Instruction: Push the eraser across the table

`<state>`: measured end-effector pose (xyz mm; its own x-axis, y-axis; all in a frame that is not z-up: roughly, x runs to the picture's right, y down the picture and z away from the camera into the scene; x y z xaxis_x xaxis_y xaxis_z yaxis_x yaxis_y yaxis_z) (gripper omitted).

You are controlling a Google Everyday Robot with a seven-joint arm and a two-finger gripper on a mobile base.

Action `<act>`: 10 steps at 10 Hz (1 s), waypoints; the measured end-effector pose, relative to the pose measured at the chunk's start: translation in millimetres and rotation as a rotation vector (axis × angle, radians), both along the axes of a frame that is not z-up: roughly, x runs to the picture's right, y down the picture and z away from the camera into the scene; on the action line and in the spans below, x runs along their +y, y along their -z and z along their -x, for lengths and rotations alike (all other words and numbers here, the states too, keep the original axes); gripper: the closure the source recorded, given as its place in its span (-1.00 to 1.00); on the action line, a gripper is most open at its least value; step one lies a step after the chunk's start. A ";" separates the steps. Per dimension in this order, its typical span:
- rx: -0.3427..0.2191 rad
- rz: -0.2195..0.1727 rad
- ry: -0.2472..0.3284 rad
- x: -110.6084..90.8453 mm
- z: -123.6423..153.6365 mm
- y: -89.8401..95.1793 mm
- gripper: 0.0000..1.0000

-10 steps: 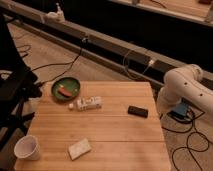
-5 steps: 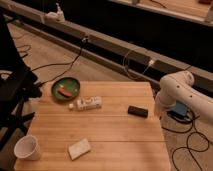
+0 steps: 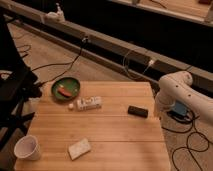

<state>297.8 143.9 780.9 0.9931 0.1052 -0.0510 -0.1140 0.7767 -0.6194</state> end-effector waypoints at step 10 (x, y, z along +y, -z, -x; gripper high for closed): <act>0.036 -0.020 0.030 19.0 -15.6 -80.6 1.00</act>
<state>313.4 162.9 861.5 0.9934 0.0763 -0.0852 -0.1123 0.7926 -0.5993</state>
